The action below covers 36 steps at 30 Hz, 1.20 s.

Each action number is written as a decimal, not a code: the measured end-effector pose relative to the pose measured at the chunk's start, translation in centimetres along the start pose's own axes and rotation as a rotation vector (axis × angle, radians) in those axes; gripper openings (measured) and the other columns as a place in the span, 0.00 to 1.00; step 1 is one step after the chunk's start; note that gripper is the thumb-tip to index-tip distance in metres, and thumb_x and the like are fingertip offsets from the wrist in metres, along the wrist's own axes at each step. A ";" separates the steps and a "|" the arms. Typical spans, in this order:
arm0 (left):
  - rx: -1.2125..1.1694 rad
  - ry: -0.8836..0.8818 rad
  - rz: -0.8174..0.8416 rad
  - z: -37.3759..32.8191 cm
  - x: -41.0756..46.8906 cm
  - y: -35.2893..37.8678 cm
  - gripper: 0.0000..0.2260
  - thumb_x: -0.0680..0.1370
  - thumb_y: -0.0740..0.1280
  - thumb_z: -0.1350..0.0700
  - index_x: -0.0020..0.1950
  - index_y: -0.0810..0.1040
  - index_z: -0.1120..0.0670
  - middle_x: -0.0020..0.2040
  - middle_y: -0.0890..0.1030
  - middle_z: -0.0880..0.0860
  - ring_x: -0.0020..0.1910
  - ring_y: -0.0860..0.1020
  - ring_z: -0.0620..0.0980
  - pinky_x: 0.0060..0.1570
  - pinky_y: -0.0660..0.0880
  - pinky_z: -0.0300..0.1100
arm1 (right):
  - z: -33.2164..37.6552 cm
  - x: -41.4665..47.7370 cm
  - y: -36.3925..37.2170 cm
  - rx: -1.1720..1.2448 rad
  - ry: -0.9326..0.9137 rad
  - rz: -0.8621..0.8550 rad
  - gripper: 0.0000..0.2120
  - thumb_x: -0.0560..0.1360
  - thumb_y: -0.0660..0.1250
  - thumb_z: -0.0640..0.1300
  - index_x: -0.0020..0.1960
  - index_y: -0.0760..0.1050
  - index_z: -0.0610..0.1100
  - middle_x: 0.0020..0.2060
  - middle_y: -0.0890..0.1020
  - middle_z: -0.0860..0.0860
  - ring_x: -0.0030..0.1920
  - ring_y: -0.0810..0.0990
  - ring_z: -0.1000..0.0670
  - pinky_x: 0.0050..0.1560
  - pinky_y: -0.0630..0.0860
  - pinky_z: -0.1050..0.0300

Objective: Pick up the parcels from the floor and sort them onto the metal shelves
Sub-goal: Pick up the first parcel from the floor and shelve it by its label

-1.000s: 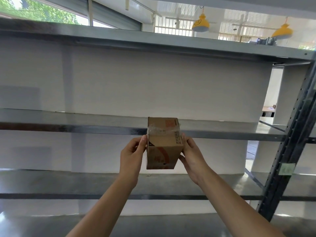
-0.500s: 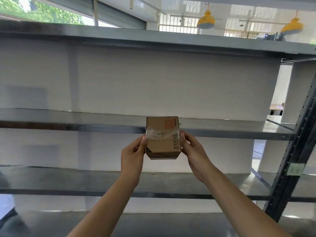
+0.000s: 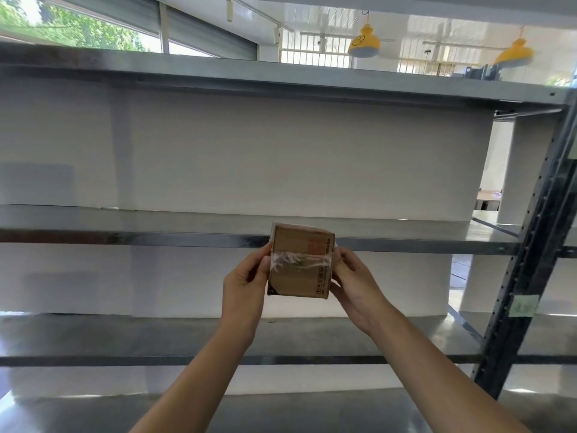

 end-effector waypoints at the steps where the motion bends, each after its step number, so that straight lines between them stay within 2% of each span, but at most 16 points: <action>1: -0.016 -0.009 0.003 -0.1 0.0 0.0 0.12 0.83 0.66 0.56 0.61 0.85 0.44 0.52 0.87 0.40 0.54 0.82 0.37 0.47 0.78 0.28 | 0.0 -0.1 0.1 0.009 -0.008 -0.004 0.15 0.83 0.60 0.50 0.59 0.77 0.41 0.48 0.85 0.47 0.49 0.81 0.50 0.49 0.78 0.56; 3: -0.055 -0.038 0.009 -0.3 0.0 0.1 0.11 0.83 0.66 0.54 0.61 0.85 0.46 0.54 0.87 0.44 0.57 0.83 0.42 0.55 0.80 0.36 | 0.2 -0.2 0.2 0.030 -0.031 -0.011 0.14 0.84 0.59 0.50 0.58 0.77 0.41 0.46 0.84 0.47 0.45 0.80 0.51 0.45 0.77 0.57; 5: -0.106 -0.062 0.010 -0.6 -0.1 0.2 0.11 0.83 0.65 0.53 0.60 0.86 0.49 0.54 0.88 0.47 0.57 0.84 0.45 0.59 0.80 0.42 | 0.4 -0.4 0.3 0.040 -0.052 -0.016 0.13 0.84 0.59 0.49 0.56 0.76 0.41 0.47 0.83 0.46 0.45 0.79 0.50 0.45 0.75 0.56; 9: -0.116 -0.050 -0.009 -0.9 0.0 0.5 0.12 0.83 0.64 0.51 0.58 0.86 0.50 0.53 0.88 0.46 0.56 0.84 0.43 0.58 0.80 0.38 | 0.5 -0.4 0.3 0.058 -0.081 -0.016 0.09 0.84 0.61 0.47 0.54 0.77 0.44 0.51 0.83 0.45 0.51 0.79 0.47 0.49 0.76 0.52; 11: -0.084 -0.041 -0.039 -0.7 0.2 0.6 0.10 0.82 0.66 0.49 0.52 0.87 0.49 0.48 0.88 0.47 0.52 0.85 0.45 0.58 0.82 0.42 | 0.5 -0.5 0.3 0.047 -0.105 -0.008 0.08 0.84 0.62 0.44 0.56 0.78 0.45 0.53 0.84 0.45 0.52 0.81 0.48 0.50 0.77 0.54; 14: -0.054 -0.009 -0.056 -0.5 0.1 0.8 0.10 0.81 0.67 0.48 0.43 0.83 0.48 0.44 0.86 0.52 0.50 0.83 0.54 0.56 0.81 0.51 | 0.4 -0.5 0.3 0.032 -0.145 -0.001 0.10 0.83 0.61 0.39 0.58 0.80 0.47 0.57 0.85 0.46 0.55 0.83 0.48 0.51 0.78 0.55; 18: -0.044 0.007 -0.003 -0.7 0.2 1.0 0.09 0.82 0.65 0.48 0.47 0.79 0.51 0.45 0.88 0.50 0.48 0.85 0.49 0.53 0.81 0.48 | 0.5 -0.6 0.2 0.060 -0.182 0.019 0.15 0.81 0.63 0.35 0.58 0.82 0.52 0.60 0.84 0.50 0.60 0.83 0.49 0.51 0.81 0.57; 22: -0.049 -0.030 0.059 -0.6 0.2 0.8 0.06 0.83 0.63 0.50 0.54 0.77 0.51 0.48 0.88 0.46 0.51 0.86 0.46 0.53 0.81 0.43 | 0.6 -0.6 -0.1 0.029 -0.229 0.076 0.18 0.82 0.63 0.35 0.57 0.83 0.56 0.60 0.84 0.54 0.62 0.82 0.53 0.58 0.81 0.55; 26: -0.070 -0.028 0.105 -0.6 0.0 0.4 0.08 0.84 0.61 0.52 0.62 0.77 0.49 0.56 0.87 0.49 0.58 0.84 0.49 0.59 0.80 0.50 | 0.3 -0.4 -0.4 0.013 -0.242 0.116 0.19 0.82 0.62 0.33 0.58 0.82 0.54 0.60 0.83 0.55 0.63 0.81 0.53 0.61 0.80 0.53; 30: -0.085 -0.008 0.133 -0.5 -0.4 0.0 0.18 0.79 0.61 0.41 0.63 0.78 0.48 0.55 0.86 0.48 0.57 0.84 0.49 0.63 0.79 0.55 | -0.1 -0.3 -1.0 -0.025 -0.229 0.115 0.14 0.79 0.68 0.38 0.61 0.81 0.51 0.60 0.84 0.54 0.63 0.81 0.52 0.61 0.81 0.54; 33: -0.132 -0.042 0.152 -0.5 -0.3 0.0 0.26 0.73 0.64 0.35 0.63 0.78 0.50 0.55 0.86 0.49 0.57 0.84 0.50 0.64 0.78 0.56 | -0.2 -0.3 -1.1 -0.022 -0.201 0.117 0.22 0.71 0.73 0.45 0.64 0.78 0.47 0.61 0.84 0.53 0.66 0.80 0.52 0.65 0.79 0.50; 36: -0.152 -0.056 0.188 -0.3 -0.3 0.0 0.29 0.71 0.65 0.32 0.65 0.76 0.48 0.55 0.86 0.47 0.57 0.84 0.48 0.64 0.78 0.55 | -0.1 -0.1 -1.1 -0.044 -0.195 0.087 0.20 0.74 0.73 0.41 0.65 0.77 0.46 0.64 0.83 0.51 0.69 0.77 0.50 0.69 0.75 0.42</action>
Point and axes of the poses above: each hand's wrist, its own x-axis towards the middle knuckle, its own y-axis out of the palm, z = x × y, the point moved 1 cm from there along x, towards the middle knuckle
